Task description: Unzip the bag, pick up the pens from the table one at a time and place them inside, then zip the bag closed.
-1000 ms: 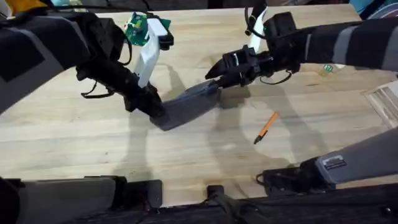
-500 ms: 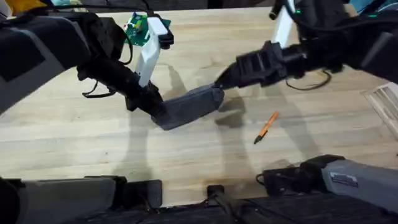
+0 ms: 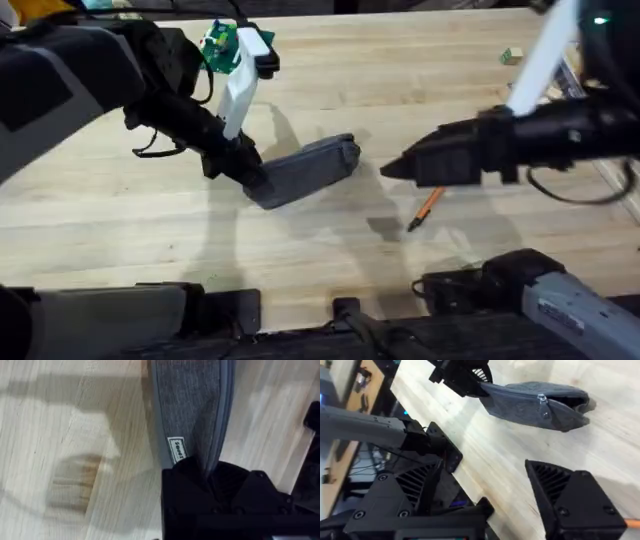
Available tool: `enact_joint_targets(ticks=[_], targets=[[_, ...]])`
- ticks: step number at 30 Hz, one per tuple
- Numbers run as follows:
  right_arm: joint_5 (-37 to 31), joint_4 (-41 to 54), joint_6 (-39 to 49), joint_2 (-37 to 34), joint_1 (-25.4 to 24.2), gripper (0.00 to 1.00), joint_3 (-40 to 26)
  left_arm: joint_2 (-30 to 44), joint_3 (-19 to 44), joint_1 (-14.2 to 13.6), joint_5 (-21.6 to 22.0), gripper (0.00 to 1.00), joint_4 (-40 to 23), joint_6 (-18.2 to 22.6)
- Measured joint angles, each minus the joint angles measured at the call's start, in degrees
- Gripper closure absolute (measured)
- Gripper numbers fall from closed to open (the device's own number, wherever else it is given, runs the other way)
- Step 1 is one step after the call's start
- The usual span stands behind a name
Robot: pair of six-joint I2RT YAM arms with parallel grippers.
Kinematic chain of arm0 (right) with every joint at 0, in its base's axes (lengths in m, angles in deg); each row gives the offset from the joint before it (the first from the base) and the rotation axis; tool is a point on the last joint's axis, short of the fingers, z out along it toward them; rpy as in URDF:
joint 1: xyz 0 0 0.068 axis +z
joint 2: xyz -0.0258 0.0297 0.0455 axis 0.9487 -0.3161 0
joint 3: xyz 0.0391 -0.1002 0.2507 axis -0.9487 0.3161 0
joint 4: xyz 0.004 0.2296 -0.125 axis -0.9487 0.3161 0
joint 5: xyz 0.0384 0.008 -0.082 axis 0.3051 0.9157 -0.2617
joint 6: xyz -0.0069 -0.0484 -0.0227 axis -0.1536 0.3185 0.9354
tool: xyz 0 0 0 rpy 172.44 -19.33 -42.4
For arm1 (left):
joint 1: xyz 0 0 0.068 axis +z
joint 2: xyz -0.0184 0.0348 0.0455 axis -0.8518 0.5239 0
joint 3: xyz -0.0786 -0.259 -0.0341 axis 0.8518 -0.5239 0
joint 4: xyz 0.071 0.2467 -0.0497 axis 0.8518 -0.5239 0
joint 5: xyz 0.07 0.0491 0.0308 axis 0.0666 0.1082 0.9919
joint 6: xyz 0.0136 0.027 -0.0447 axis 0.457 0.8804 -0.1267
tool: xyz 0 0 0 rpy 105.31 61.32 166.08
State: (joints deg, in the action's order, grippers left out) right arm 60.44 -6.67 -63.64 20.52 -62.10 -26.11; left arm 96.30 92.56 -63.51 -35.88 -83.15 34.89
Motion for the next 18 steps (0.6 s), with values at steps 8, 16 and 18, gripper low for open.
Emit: enact_joint_targets(ticks=[8, 16, 18], targets=[[-1.98, 1.21, 0.02, 8.87, 0.00, 0.005, 0.00, 0.00, 0.00, 0.00, 0.02, 0.957, 0.00, 0.00], [-2.50, 1.25, 0.02, 9.66, 0.00, 0.004, 0.00, 0.00, 0.00, 0.00, 0.00, 0.958, 0.00, 0.00], [-2.59, 1.23, 0.02, 9.65, 0.00, 0.004, 0.00, 0.00, 0.00, 0.00, 0.00, 0.958, 0.00, 0.00]])
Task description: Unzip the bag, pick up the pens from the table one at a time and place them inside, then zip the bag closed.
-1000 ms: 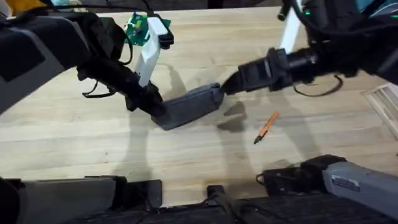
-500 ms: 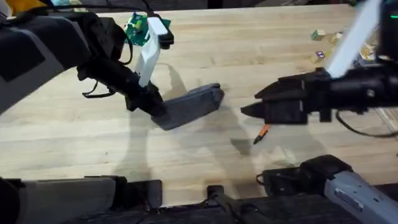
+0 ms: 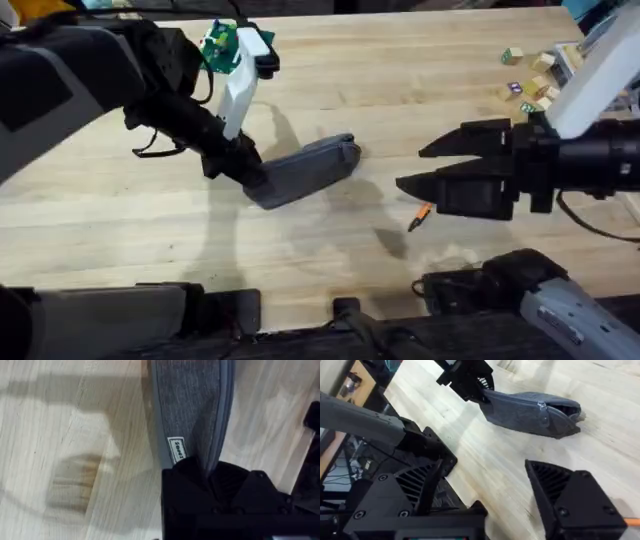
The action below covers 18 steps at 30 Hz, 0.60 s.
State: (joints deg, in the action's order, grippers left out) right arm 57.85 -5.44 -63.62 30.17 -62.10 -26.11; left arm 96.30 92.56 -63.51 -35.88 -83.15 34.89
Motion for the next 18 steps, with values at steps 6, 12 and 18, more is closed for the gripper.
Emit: enact_joint_targets(ticks=[6, 12, 18], targets=[[-0.32, 0.00, -0.01, 0.00, 0.00, 0.005, 0.00, 0.00, 0.00, 0.00, 0.01, 0.958, 0.00, 0.00], [-0.32, 0.00, -0.01, 0.00, 0.00, 0.004, 0.00, 0.00, 0.00, 0.00, 0.00, 0.958, 0.00, 0.00], [-0.62, 0.03, -0.94, -0.06, 0.00, 0.004, 0.00, 0.00, 0.00, 0.00, 0.00, 0.958, 0.00, 0.02]])
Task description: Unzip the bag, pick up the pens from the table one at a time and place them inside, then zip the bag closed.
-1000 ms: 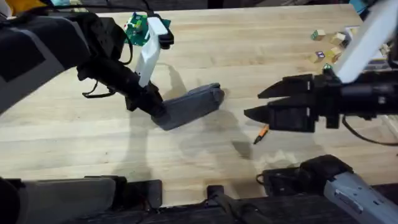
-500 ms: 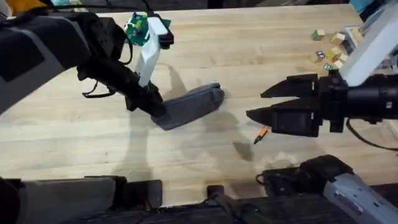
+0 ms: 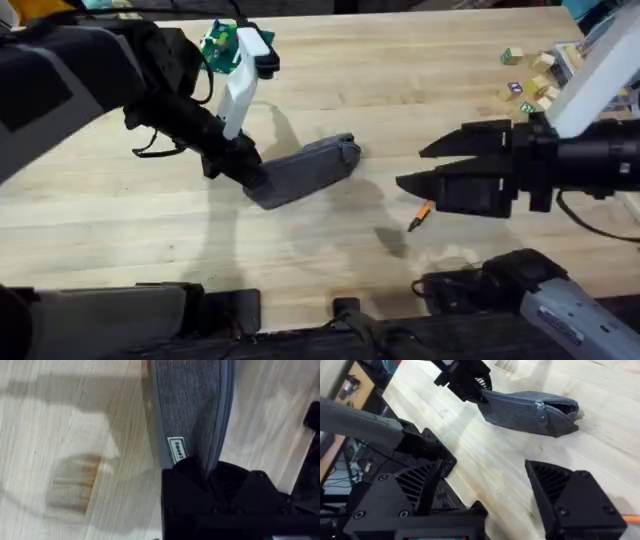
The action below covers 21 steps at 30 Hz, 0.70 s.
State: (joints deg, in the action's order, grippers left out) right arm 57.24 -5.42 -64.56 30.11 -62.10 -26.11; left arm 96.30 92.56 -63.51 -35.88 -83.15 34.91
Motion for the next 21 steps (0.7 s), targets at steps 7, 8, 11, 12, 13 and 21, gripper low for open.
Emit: enact_joint_targets(ticks=[7, 8, 11, 12, 13, 21], targets=[[-3.56, 1.61, -0.45, -2.08, 0.00, 0.004, 0.00, 0.00, 0.00, 0.00, 0.02, 0.958, 0.00, -0.02], [-4.06, 1.68, -0.48, -2.70, 0.00, 0.004, 0.00, 0.00, 0.00, 0.00, 0.02, 0.958, 0.00, -0.02], [-6.03, 1.64, -0.66, -4.60, 0.00, 0.004, 0.00, 0.00, 0.00, 0.00, 0.02, 0.958, 0.00, -0.02], [-6.68, 1.61, -0.66, -5.11, 0.00, 0.004, 0.00, 0.00, 0.00, 0.00, 0.02, 0.958, 0.00, -0.02], [-7.45, 1.61, -0.68, -5.72, 0.00, 0.004, 0.00, 0.00, 0.00, 0.00, 0.02, 0.958, 0.00, -0.02], [-10.66, 1.05, -0.85, -9.89, 0.81, 0.004, 0.00, 0.00, 0.00, 0.00, 0.01, 0.958, 0.00, -0.02]])
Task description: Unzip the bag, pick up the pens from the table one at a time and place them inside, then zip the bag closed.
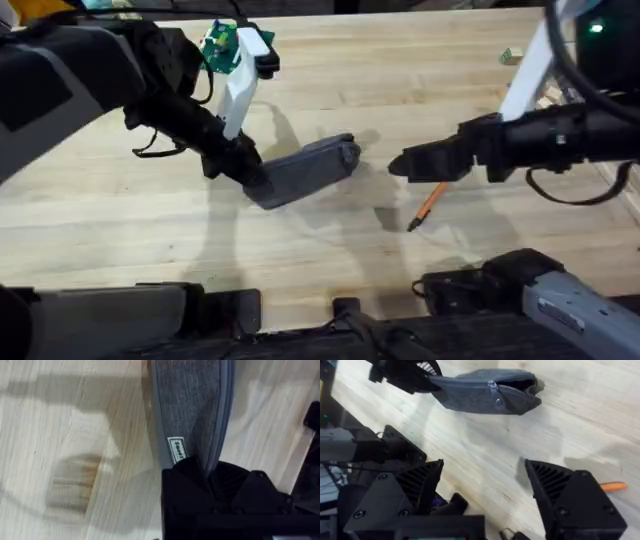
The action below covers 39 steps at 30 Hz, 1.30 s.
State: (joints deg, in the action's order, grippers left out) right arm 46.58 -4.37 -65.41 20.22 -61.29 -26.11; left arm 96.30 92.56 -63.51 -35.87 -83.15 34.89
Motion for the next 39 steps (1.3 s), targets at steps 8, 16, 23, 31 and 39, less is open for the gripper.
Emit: enact_joint_targets(ticks=[8, 16, 23, 31, 39], targets=[[-8.46, -3.33, -2.34, -4.80, 9.36, 0.004, 0.00, 0.00, 0.00, 0.00, -0.01, 0.958, 0.00, 0.00], [-15.85, -12.42, -5.56, -11.14, 16.67, 0.004, 0.00, 0.00, 0.00, 0.00, 0.02, 0.958, 0.00, 0.01], [-16.27, -13.22, -8.50, -16.38, 16.83, 0.003, 0.00, 0.00, 0.00, 0.00, 0.00, 0.958, 0.00, 0.01], [-16.09, -17.95, -10.69, -20.59, 17.07, 0.003, 0.00, 0.00, 0.00, 0.00, 0.00, 0.958, 0.00, 0.00], [-15.06, -22.07, -10.97, -23.78, 18.60, 0.003, 0.00, 0.00, 0.00, 0.00, 0.00, 0.957, 0.00, 0.00]])
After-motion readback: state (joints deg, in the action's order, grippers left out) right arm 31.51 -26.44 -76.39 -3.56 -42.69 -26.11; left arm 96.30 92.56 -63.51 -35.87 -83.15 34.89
